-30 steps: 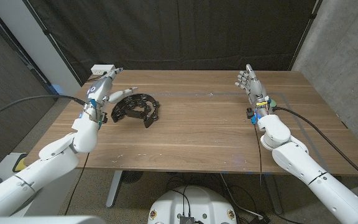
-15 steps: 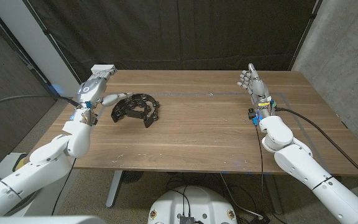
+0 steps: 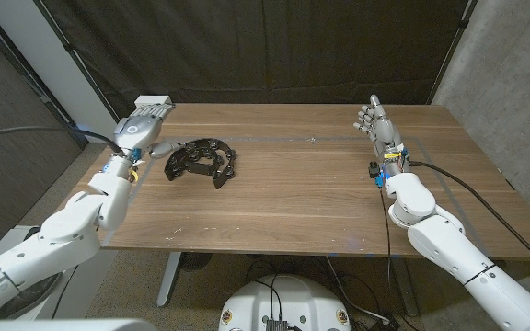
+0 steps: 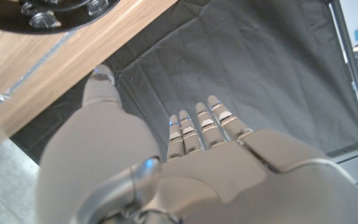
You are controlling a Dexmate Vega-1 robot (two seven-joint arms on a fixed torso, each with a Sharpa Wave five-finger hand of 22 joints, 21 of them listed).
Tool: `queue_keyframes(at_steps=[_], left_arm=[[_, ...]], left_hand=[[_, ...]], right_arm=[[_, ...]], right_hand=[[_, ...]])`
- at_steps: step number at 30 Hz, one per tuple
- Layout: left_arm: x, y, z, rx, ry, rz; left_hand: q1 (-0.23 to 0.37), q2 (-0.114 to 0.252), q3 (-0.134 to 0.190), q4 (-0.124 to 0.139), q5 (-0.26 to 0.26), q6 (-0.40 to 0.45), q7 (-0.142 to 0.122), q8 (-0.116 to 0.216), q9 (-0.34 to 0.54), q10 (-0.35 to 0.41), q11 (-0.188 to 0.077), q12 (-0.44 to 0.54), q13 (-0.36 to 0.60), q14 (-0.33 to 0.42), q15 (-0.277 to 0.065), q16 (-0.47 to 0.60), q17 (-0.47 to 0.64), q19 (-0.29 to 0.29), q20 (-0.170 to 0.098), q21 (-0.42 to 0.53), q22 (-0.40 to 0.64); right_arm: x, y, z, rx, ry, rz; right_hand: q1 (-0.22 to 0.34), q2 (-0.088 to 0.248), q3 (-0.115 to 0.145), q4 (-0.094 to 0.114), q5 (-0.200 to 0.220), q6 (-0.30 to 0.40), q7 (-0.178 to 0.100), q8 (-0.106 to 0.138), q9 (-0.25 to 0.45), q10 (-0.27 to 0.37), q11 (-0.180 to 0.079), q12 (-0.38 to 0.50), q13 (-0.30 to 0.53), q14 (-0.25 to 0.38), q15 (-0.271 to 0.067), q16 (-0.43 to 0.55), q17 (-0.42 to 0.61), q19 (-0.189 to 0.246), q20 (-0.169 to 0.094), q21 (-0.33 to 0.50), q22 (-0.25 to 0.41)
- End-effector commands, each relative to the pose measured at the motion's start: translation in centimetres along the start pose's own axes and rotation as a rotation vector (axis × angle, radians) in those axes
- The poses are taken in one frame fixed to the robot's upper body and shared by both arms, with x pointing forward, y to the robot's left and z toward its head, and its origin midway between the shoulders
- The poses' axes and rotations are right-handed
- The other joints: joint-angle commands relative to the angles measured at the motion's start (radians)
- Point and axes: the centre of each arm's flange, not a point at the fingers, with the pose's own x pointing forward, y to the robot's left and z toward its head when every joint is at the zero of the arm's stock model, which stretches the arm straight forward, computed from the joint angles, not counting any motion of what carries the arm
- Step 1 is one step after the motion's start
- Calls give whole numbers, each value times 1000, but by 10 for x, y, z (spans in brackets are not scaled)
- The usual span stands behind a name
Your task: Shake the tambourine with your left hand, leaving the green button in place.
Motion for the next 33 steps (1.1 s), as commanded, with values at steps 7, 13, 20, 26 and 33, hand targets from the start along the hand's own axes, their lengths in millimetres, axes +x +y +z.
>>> queue_keyframes(at_steps=[7,13,20,26,33], left_arm=[[17,4,4,184,-67,-157],[31,3,9,233,-117,-243],[42,-3,14,255,-150,-292],[48,-11,18,261,-163,-333],[55,-15,20,191,-206,-410]], left_hand=[[40,4,0,-2,-3,37,-28,10,5,35,-17,10,3,8,-71,0,4,-7,-20,-9,3],[32,3,-7,8,-9,60,-36,17,5,52,-26,14,3,26,-81,5,4,7,-25,-5,3],[27,1,-14,15,-14,75,-39,19,5,68,-29,17,3,41,-83,8,5,29,-18,2,4],[-2,-4,-33,35,-22,123,-55,31,5,106,-39,25,3,53,-89,8,5,34,-12,1,5],[-10,-4,-44,44,-26,131,-44,26,4,111,-33,18,2,73,-83,10,5,104,16,23,4]], right_arm=[[-4,3,-11,19,22,-15],[-4,2,-13,30,19,-27],[-7,-2,-11,22,12,-47],[-8,-3,-12,25,18,-54],[-7,-1,-10,20,10,-50]], right_hand=[[2,8,-2,-2,5,15,0,6,3,14,-1,9,1,10,-2,-1,0,9,-20,-5,2],[3,10,-2,-2,6,16,-1,6,4,15,-2,9,1,12,-1,-1,0,11,-18,-7,2],[6,12,-2,-4,7,17,-1,6,4,17,-3,9,2,15,-3,-1,0,14,-19,-10,2],[12,17,0,-6,8,19,-2,6,4,19,-3,9,2,17,-3,-1,-1,16,-17,-12,3],[23,26,5,-10,9,21,-2,7,4,23,-1,10,2,19,-3,-1,-1,19,-16,-15,3]])
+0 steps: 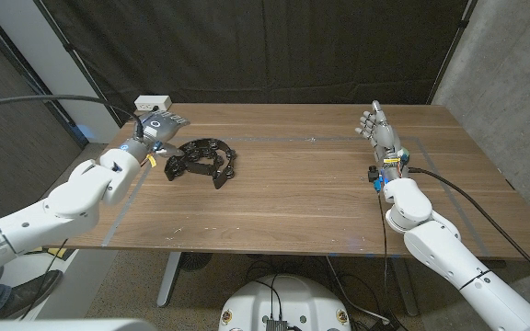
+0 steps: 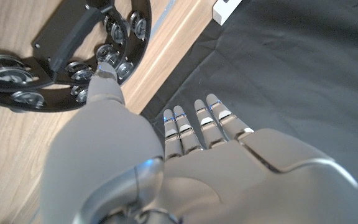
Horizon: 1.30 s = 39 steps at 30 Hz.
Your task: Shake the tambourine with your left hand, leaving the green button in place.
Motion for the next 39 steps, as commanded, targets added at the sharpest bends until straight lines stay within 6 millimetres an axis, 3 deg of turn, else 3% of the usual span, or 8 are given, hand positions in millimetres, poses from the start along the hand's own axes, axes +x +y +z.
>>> queue_keyframes(at_steps=[1,4,9,16,19,24,30,39], left_arm=[[19,-3,2,-87,-91,-122],[22,-3,2,-105,-108,-146],[27,-1,4,-113,-136,-162],[36,1,10,-110,-180,-185],[40,3,12,-122,-204,-194],[44,4,15,-109,-211,-198],[49,0,18,-128,-222,-220],[54,-7,23,-131,-240,-252]], left_hand=[[4,0,-6,6,-8,4,14,0,4,6,15,-5,3,17,-76,8,5,62,24,22,0],[12,6,-6,5,-9,2,26,-5,4,7,21,-8,3,28,-67,8,5,100,44,33,-1],[21,12,-5,4,-12,7,32,-6,5,17,29,-7,3,45,-65,12,6,130,52,41,-2],[27,29,-6,9,-21,71,26,11,6,75,17,6,4,115,-83,29,8,145,9,40,-1],[28,37,-11,14,-31,140,15,30,7,159,1,27,7,179,-90,43,10,182,3,51,2],[30,45,-17,18,-41,228,9,54,8,227,0,40,10,250,-109,56,11,218,-6,63,5],[37,40,-23,14,-47,247,20,53,7,257,4,41,9,288,-124,59,7,248,-43,72,3],[49,42,-22,10,-50,253,31,50,6,265,12,36,7,289,-125,48,3,256,-57,71,-1]], right_arm=[[0,0,2,1,-8,-4],[0,0,2,4,-8,-5],[-1,0,3,3,-10,-7],[-3,0,2,7,-5,-11],[-4,0,1,8,-4,-11],[-6,-1,0,11,-4,-17],[-10,-3,0,8,2,-24],[-13,-5,-1,11,10,-31]], right_hand=[[8,11,3,-8,5,9,-4,7,4,14,0,10,2,10,-3,-1,0,11,-15,-3,3],[12,14,4,-10,5,9,-4,7,4,13,-2,9,2,9,-4,-2,0,12,-15,-5,3],[16,15,5,-11,5,10,-4,7,4,14,-2,9,2,10,-4,-2,-1,14,-15,-6,3],[20,17,6,-14,4,10,-5,7,4,17,-1,10,2,13,-4,-2,-1,17,-15,-8,3],[21,17,6,-14,4,11,-5,7,4,18,-2,10,2,13,-5,-3,-1,20,-15,-8,3],[23,18,6,-15,4,12,-6,7,4,19,-4,10,2,14,-7,-3,-1,22,-14,-10,3],[24,19,6,-17,3,12,-6,7,4,19,-2,9,2,15,-7,-3,-1,24,-15,-11,3],[27,21,6,-18,3,13,-7,6,4,19,-4,9,2,16,-7,-4,-1,26,-15,-14,3]])
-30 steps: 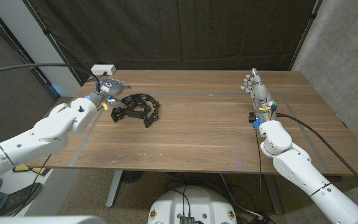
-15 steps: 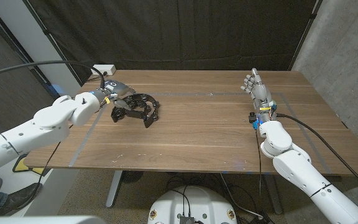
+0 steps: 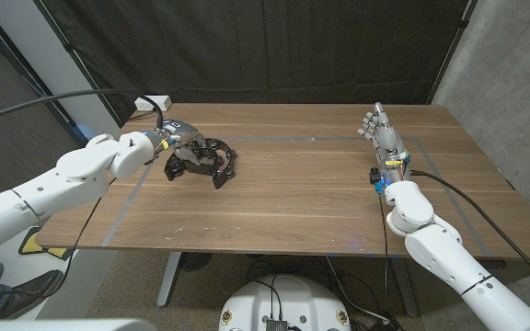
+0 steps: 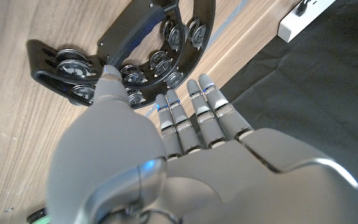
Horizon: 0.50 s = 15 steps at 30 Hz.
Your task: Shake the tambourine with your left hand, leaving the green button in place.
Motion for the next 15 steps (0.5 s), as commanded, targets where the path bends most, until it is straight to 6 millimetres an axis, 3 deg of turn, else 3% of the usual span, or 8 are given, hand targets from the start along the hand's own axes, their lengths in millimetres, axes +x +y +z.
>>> queue_keyframes(at_steps=[1,15], left_arm=[[11,-5,5,-9,-32,-39],[19,-23,10,-22,-51,-91]], left_hand=[[13,1,-5,-7,-4,3,6,0,1,6,1,-1,3,5,-110,-7,1,11,-45,5,1],[20,11,-4,-6,-7,-12,6,-14,1,-18,2,-20,3,-11,-103,-24,2,-7,-32,-6,1]], right_arm=[[-5,-2,-2,2,12,-11],[-5,-3,-5,6,25,-23]], right_hand=[[8,1,4,-5,3,8,-1,6,4,8,0,8,2,9,0,-4,2,10,-17,-3,3],[10,3,4,-6,2,8,-1,6,4,9,0,8,2,9,0,-5,2,13,-17,-6,4]])
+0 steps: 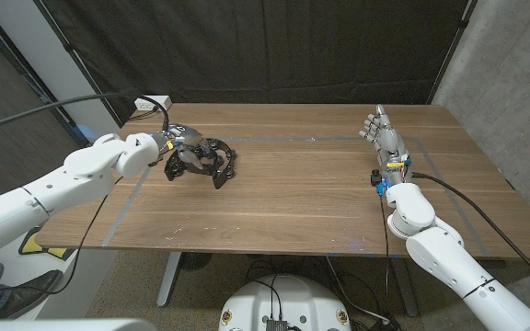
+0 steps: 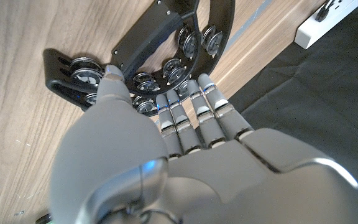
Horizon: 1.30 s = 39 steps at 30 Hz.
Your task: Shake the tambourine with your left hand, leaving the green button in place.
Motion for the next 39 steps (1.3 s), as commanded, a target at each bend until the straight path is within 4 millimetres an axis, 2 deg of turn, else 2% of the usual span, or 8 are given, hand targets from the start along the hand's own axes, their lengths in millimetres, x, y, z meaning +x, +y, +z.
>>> queue_keyframes(at_steps=[1,27,39], left_arm=[[9,-16,5,-12,-21,-43],[23,-44,11,-118,-54,-65],[26,-49,3,-181,-53,-91]], left_hand=[[9,0,0,-2,-2,-8,2,-4,4,-4,1,-5,3,-5,-103,-9,2,-7,-32,-6,2],[30,20,7,-5,-6,1,2,-12,4,3,9,-14,5,-1,-105,-18,4,-7,-32,-11,2],[41,30,11,-7,-9,1,8,-17,4,5,11,-18,6,2,-100,-22,5,-6,-29,-13,3]], right_arm=[[-1,-1,-3,3,11,-12],[-1,3,-6,2,33,-12],[-2,2,-6,-2,44,-17]], right_hand=[[11,3,4,-6,2,8,-1,6,4,8,0,8,2,9,0,0,2,9,-20,-3,4],[12,7,2,-8,-2,9,-1,5,4,11,1,7,2,10,0,-2,3,15,-20,-13,4],[12,8,0,-9,-3,9,-2,4,5,11,2,6,2,12,0,-2,3,18,-19,-17,4]])
